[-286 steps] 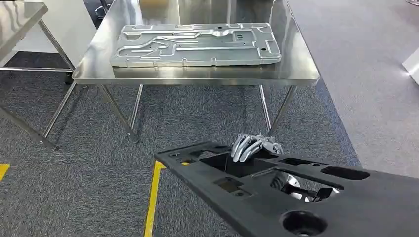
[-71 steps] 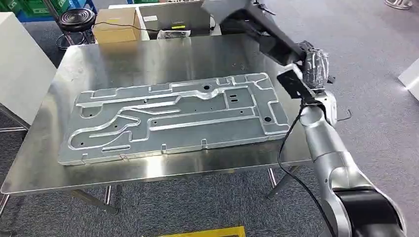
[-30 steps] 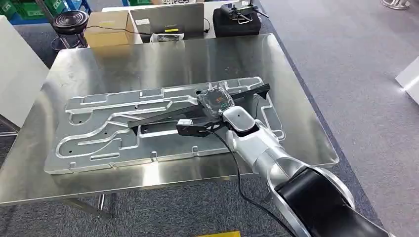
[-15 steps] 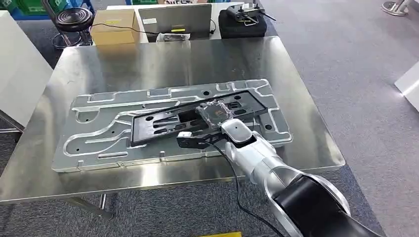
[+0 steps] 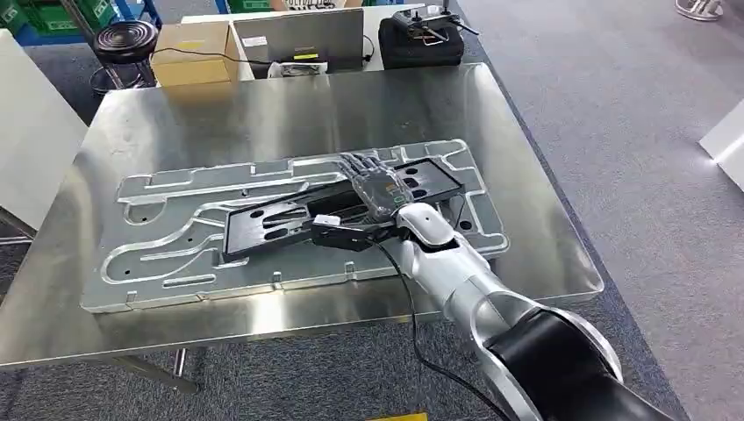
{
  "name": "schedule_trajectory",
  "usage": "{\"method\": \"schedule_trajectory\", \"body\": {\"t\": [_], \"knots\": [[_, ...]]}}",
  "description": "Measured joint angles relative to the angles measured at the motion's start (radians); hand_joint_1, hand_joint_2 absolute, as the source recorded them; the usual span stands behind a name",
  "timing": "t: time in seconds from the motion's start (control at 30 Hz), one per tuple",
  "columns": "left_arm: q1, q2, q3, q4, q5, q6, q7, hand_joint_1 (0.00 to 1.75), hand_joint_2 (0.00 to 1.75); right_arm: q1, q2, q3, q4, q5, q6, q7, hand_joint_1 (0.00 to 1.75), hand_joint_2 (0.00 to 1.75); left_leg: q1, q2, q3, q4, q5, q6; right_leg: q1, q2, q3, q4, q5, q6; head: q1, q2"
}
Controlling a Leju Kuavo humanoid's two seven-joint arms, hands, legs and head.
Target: Take the parts from the cabinet and place them on the table.
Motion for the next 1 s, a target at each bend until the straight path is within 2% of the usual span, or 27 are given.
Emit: {"method": "schedule_trajectory", "body": {"t": [0.03,0.13,0.17,0.2,0.23,0.27,0.3,0.33,0.37,0.4,0.43,0.47,0.5,0.53,0.57,0.63,0.67,0.7,0.73,0.8,0.83,0.87,0.9,0.93,0.97,1.0], "knots": [[-0.002,0.0,0.0,0.0,0.001,0.0,0.002,0.0,0.0,-0.001,0.001,-0.011,-0.008,-0.019,-0.015,-0.029,0.0,0.0,-0.004,-0.006,-0.001,-0.008,0.005,0.015,0.005,0.002,-0.005,0.008,-0.002,0.005,0.0,0.0],[0.0,0.0,0.0,0.0,0.005,0.0,0.006,0.0,0.0,-0.001,0.006,-0.051,-0.046,-0.098,-0.057,-0.148,0.0,0.0,-0.009,-0.006,-0.006,-0.006,0.008,0.033,0.001,0.001,-0.007,0.003,0.003,0.021,0.0,0.0],[-0.001,0.0,0.0,0.0,0.006,0.0,0.006,0.0,0.0,0.0,0.006,-0.067,-0.068,-0.129,-0.059,-0.185,0.0,0.0,-0.004,-0.005,-0.004,-0.012,0.012,0.042,-0.001,0.001,-0.01,0.009,-0.005,0.026,0.0,0.0],[-0.002,0.0,0.0,0.0,0.007,-0.001,0.006,0.0,0.0,0.0,0.006,-0.082,-0.092,-0.161,-0.056,-0.214,0.0,0.0,-0.004,-0.005,-0.004,-0.012,0.013,0.045,-0.002,0.0,-0.018,0.034,-0.024,0.03,0.0,0.0],[-0.002,0.001,0.0,0.0,0.009,-0.001,0.006,0.0,0.0,0.0,0.005,-0.097,-0.116,-0.192,-0.049,-0.237,0.0,0.0,-0.004,-0.004,-0.005,-0.012,0.013,0.051,-0.002,0.0,-0.044,0.091,-0.059,0.033,0.0,0.0],[-0.001,0.001,0.001,0.0,0.01,-0.001,0.006,0.0,0.0,0.01,-0.001,-0.11,-0.15,-0.244,-0.023,-0.267,0.0,0.0,-0.006,-0.004,-0.005,-0.012,0.013,0.053,-0.003,-0.001,-0.086,0.18,-0.103,0.037,0.0,0.0],[-0.001,0.001,0.001,0.0,0.012,-0.001,0.006,0.0,0.0,0.032,-0.011,-0.119,-0.193,-0.292,0.001,-0.29,0.0,0.0,-0.007,-0.004,-0.005,-0.012,0.012,0.055,-0.003,-0.001,-0.125,0.261,-0.134,0.038,0.0,0.0],[0.0,0.001,0.002,0.0,0.016,-0.001,0.006,0.0,0.0,0.055,-0.021,-0.126,-0.239,-0.337,0.02,-0.303,0.0,0.0,-0.008,-0.005,-0.005,-0.012,0.012,0.057,-0.002,-0.001,-0.151,0.314,-0.145,0.038,0.0,0.0],[0.002,0.001,0.002,0.0,0.018,-0.001,0.006,0.0,0.0,0.071,-0.028,-0.13,-0.274,-0.358,0.032,-0.307,0.0,0.0,-0.01,-0.006,-0.005,-0.012,0.012,0.057,-0.002,-0.001,-0.155,0.316,-0.133,0.036,0.0,0.0],[0.003,0.001,0.002,0.0,0.019,0.0,0.007,0.0,0.0,0.08,-0.037,-0.134,-0.301,-0.381,0.044,-0.319,0.0,0.0,-0.013,-0.007,-0.005,-0.012,0.012,0.057,-0.001,0.0,-0.136,0.271,-0.099,0.03,0.0,0.0],[0.004,0.001,0.002,0.0,0.021,0.0,0.008,0.0,0.0,0.089,-0.044,-0.142,-0.33,-0.426,0.064,-0.338,0.0,0.0,-0.016,-0.008,-0.004,-0.012,0.012,0.057,0.003,0.0,-0.1,0.194,-0.057,0.021,0.0,0.0],[0.004,0.001,0.003,0.0,0.025,0.0,0.008,0.0,0.0,0.1,-0.051,-0.151,-0.368,-0.492,0.088,-0.363,0.0,0.0,-0.02,-0.008,-0.003,-0.012,0.012,0.057,0.007,0.0,-0.054,0.1,-0.015,0.008,0.0,0.0],[0.003,-0.004,0.003,0.002,0.03,0.0,0.009,0.0,0.0,0.112,-0.063,-0.162,-0.419,-0.572,0.116,-0.39,0.0,0.0,-0.017,-0.007,-0.003,-0.012,0.012,0.057,0.017,-0.001,-0.016,0.019,0.006,-0.011,0.0,0.0],[0.002,-0.003,0.005,0.003,0.033,0.0,0.01,0.0,0.0,0.128,-0.08,-0.169,-0.463,-0.64,0.129,-0.405,0.0,0.0,-0.025,-0.006,-0.005,-0.011,0.011,0.054,0.017,-0.008,-0.009,0.004,0.001,-0.011,0.0,0.0],[0.001,-0.003,0.009,0.004,0.043,0.001,0.011,0.0,0.0,0.151,-0.103,-0.177,-0.531,-0.734,0.126,-0.42,0.0,0.0,-0.021,-0.006,-0.005,-0.012,0.012,0.049,0.022,-0.01,-0.01,0.001,0.004,-0.009,0.0,0.0],[0.005,-0.003,0.017,0.004,0.058,0.001,0.007,0.0,0.0,0.217,-0.163,-0.216,-0.666,-0.842,0.096,-0.432,0.0,0.0,-0.018,-0.009,-0.001,-0.018,0.013,0.045,0.024,-0.013,-0.006,-0.003,0.002,-0.013,0.0,0.0],[0.008,-0.003,0.023,0.004,0.061,0.0,0.003,0.0,0.0,0.251,-0.187,-0.249,-0.741,-0.873,0.091,-0.435,0.0,0.0,-0.026,-0.013,0.002,-0.021,0.012,0.038,0.013,-0.018,0.002,-0.021,0.009,-0.013,0.0,0.0],[0.013,-0.001,0.029,0.005,0.064,0.0,0.001,0.0,0.0,0.284,-0.211,-0.28,-0.797,-0.885,0.092,-0.434,0.0,0.0,-0.022,-0.007,-0.002,-0.007,-0.002,0.036,0.01,-0.02,0.015,-0.035,0.016,-0.008,0.0,0.0],[0.017,-0.002,0.032,0.005,0.065,0.0,-0.001,0.0,0.0,0.315,-0.231,-0.307,-0.855,-0.891,0.094,-0.435,0.0,0.0,-0.021,-0.004,-0.019,0.038,-0.036,0.029,0.006,-0.019,0.019,-0.04,0.018,-0.012,0.0,0.0],[0.016,-0.001,0.035,0.005,0.067,0.0,-0.003,0.0,0.0,0.363,-0.258,-0.337,-0.942,-0.891,0.103,-0.435,0.0,0.0,-0.014,-0.004,-0.086,0.19,-0.111,0.022,0.005,-0.018,0.019,-0.04,0.017,-0.016,0.0,0.0],[0.016,-0.001,0.035,0.005,0.068,0.0,-0.003,0.0,0.0,0.378,-0.262,-0.342,-0.96,-0.888,0.104,-0.434,0.0,0.0,-0.012,-0.004,-0.12,0.259,-0.134,0.019,0.004,-0.014,0.018,-0.039,0.016,-0.016,0.0,0.0],[0.015,-0.001,0.035,0.005,0.069,0.0,-0.003,0.0,0.0,0.393,-0.267,-0.346,-0.976,-0.883,0.105,-0.434,0.0,0.0,-0.011,-0.003,-0.133,0.285,-0.13,0.018,0.002,-0.01,0.018,-0.037,0.015,-0.014,0.0,0.0],[0.014,-0.001,0.036,0.005,0.07,0.0,-0.003,0.0,0.0,0.406,-0.271,-0.351,-0.997,-0.871,0.091,-0.435,0.0,0.0,-0.01,-0.003,-0.12,0.254,-0.103,0.016,0.0,-0.007,0.019,-0.035,0.013,-0.011,0.0,0.0],[0.013,-0.001,0.037,0.005,0.073,0.0,-0.004,0.0,0.0,0.416,-0.276,-0.355,-1.013,-0.854,0.065,-0.436,0.0,0.0,-0.008,-0.003,-0.087,0.189,-0.063,0.015,-0.002,-0.005,0.02,-0.032,0.01,-0.007,0.0,0.0],[0.011,0.0,0.041,0.005,0.081,-0.003,-0.005,0.0,0.0,0.432,-0.288,-0.369,-1.038,-0.826,0.009,-0.436,0.0,0.0,-0.006,-0.003,-0.042,0.096,-0.019,0.016,-0.003,-0.003,0.022,-0.026,0.006,-0.001,0.0,0.0],[0.009,-0.001,0.047,0.005,0.09,-0.008,-0.009,0.0,0.0,0.465,-0.304,-0.391,-1.076,-0.802,-0.055,-0.435,0.0,0.0,-0.005,-0.003,0.002,0.012,0.011,0.018,-0.003,-0.004,0.024,-0.02,-0.001,0.008,0.0,0.0]]}}
